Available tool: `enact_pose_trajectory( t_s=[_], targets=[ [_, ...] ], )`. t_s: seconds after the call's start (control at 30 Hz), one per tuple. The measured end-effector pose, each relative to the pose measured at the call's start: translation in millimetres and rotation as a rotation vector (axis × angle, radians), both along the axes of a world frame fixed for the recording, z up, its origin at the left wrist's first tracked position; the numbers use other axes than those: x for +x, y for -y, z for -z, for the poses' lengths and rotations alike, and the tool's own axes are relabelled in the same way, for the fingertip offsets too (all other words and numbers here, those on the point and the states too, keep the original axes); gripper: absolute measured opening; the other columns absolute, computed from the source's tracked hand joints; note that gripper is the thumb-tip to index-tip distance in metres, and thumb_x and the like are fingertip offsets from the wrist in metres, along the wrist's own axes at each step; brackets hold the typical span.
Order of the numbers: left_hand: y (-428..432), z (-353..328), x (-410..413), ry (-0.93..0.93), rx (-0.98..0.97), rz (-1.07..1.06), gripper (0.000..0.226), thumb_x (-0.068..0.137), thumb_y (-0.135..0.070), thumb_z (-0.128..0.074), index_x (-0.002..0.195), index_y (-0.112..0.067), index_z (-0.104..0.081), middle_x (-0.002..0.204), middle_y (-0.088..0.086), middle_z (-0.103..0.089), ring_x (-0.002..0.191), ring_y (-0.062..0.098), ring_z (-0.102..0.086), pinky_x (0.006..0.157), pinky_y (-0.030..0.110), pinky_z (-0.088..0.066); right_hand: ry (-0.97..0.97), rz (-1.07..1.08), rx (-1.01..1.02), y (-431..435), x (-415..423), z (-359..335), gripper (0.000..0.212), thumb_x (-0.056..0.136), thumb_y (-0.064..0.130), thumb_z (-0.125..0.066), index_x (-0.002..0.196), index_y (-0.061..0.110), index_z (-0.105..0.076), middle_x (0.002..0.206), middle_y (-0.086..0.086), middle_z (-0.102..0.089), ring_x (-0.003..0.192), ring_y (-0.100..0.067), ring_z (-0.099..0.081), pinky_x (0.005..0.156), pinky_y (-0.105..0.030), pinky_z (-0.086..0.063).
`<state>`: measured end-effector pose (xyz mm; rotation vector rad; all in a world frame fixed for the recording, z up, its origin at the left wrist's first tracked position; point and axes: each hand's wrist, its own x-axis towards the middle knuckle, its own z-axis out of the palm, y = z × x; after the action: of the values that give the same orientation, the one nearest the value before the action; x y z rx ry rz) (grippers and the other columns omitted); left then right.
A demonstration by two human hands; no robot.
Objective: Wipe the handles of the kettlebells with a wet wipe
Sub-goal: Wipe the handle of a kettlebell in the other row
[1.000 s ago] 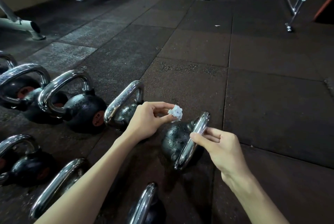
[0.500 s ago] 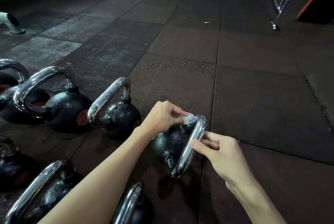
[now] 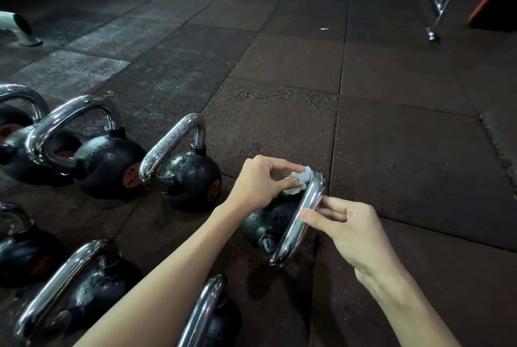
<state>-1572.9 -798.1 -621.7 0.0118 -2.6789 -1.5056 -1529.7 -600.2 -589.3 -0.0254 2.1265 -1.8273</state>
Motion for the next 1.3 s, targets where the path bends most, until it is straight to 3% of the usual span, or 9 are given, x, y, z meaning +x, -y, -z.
enact_pose_trajectory(
  t_s=[0.13, 0.23, 0.43, 0.53, 0.73, 0.9, 1.1, 1.2, 1.3],
  targets=[
    [-7, -15, 0, -0.084, 0.043, 0.058, 0.023, 0.087, -0.022, -0.083, 0.108, -0.031, -0.082, 0.088, -0.020, -0.078, 0.083, -0.002, -0.073, 0.079, 0.018, -0.056, 0.014, -0.015, 0.000, -2, -3, 1, 0.016, 0.081, 0.017, -0.086, 0.092, 0.028, -0.083, 0.087, 0.002, -0.081, 0.093, -0.009, -0.076, 0.088, -0.019, -0.050],
    [-9, -27, -4, -0.038, 0.039, 0.081, 0.024, 0.088, -0.017, -0.082, 0.111, -0.021, -0.081, 0.060, -0.025, -0.067, 0.053, -0.015, -0.057, 0.061, 0.000, -0.039, 0.013, -0.023, -0.008, -3, -6, 3, 0.017, 0.080, 0.017, -0.086, 0.093, 0.028, -0.084, 0.090, -0.002, -0.081, 0.098, -0.016, -0.076, 0.096, -0.025, -0.052],
    [4, -32, 15, 0.012, -0.035, 0.210, 0.023, 0.085, -0.027, -0.085, 0.108, -0.030, -0.082, 0.055, -0.015, -0.063, 0.045, 0.000, -0.037, 0.050, 0.011, -0.027, 0.050, -0.041, -0.030, -12, -13, 5, 0.025, 0.080, 0.013, -0.084, 0.103, 0.022, -0.081, 0.094, -0.002, -0.081, 0.101, -0.013, -0.075, 0.095, -0.017, -0.051],
    [1, -32, 31, 0.021, -0.036, 0.228, 0.025, 0.086, -0.023, -0.083, 0.111, -0.024, -0.082, 0.067, -0.026, -0.070, 0.043, -0.007, -0.042, 0.048, 0.006, -0.029, 0.080, -0.070, -0.055, -18, -16, 6, 0.026, 0.083, 0.012, -0.080, 0.109, 0.019, -0.079, 0.099, -0.002, -0.081, 0.105, -0.011, -0.074, 0.101, -0.023, -0.048],
    [-2, -30, 33, -0.008, -0.037, 0.147, 0.023, 0.082, -0.032, -0.086, 0.104, -0.033, -0.083, 0.060, -0.025, -0.066, 0.044, 0.001, -0.037, 0.049, 0.013, -0.028, 0.101, -0.038, -0.106, -15, -23, 10, 0.020, 0.079, 0.018, -0.081, 0.098, 0.021, -0.079, 0.099, -0.001, -0.081, 0.097, 0.002, -0.072, 0.084, -0.008, -0.048],
    [14, -25, 66, 0.023, -0.023, 0.216, 0.022, 0.077, -0.036, -0.089, 0.098, -0.038, -0.083, 0.056, -0.009, -0.065, 0.047, 0.003, -0.030, 0.047, 0.021, -0.028, 0.116, 0.036, -0.121, -15, -24, 17, 0.056, 0.064, 0.035, -0.085, 0.116, 0.016, -0.075, 0.106, -0.004, -0.080, 0.101, 0.000, -0.072, 0.087, -0.019, -0.046],
    [25, -14, 79, -0.051, -0.073, 0.310, 0.026, 0.080, -0.052, -0.081, 0.105, -0.047, -0.078, 0.090, -0.010, -0.080, 0.075, 0.032, -0.074, 0.067, 0.044, -0.058, 0.096, 0.058, -0.128, -13, -27, 21, 0.016, 0.078, 0.018, -0.084, 0.090, 0.024, -0.076, 0.094, 0.000, -0.080, 0.078, 0.008, -0.069, 0.073, -0.011, -0.046],
    [41, 0, 85, 0.016, -0.109, 0.297, 0.019, 0.079, -0.042, -0.086, 0.098, -0.041, -0.082, 0.093, -0.019, -0.079, 0.085, 0.023, -0.078, 0.071, 0.045, -0.061, 0.070, 0.047, -0.127, -13, -27, 19, 0.019, 0.085, 0.010, -0.080, 0.080, 0.027, -0.072, 0.073, 0.014, -0.076, 0.063, 0.012, -0.065, 0.056, -0.002, -0.044],
    [48, 5, 83, 0.070, -0.150, 0.308, 0.018, 0.078, -0.027, -0.090, 0.095, -0.032, -0.084, 0.094, -0.022, -0.078, 0.087, 0.005, -0.077, 0.073, 0.039, -0.061, 0.053, 0.037, -0.124, -12, -27, 20, 0.021, 0.085, 0.012, -0.080, 0.078, 0.029, -0.070, 0.071, 0.018, -0.076, 0.065, 0.016, -0.065, 0.055, 0.000, -0.043]
  ],
)
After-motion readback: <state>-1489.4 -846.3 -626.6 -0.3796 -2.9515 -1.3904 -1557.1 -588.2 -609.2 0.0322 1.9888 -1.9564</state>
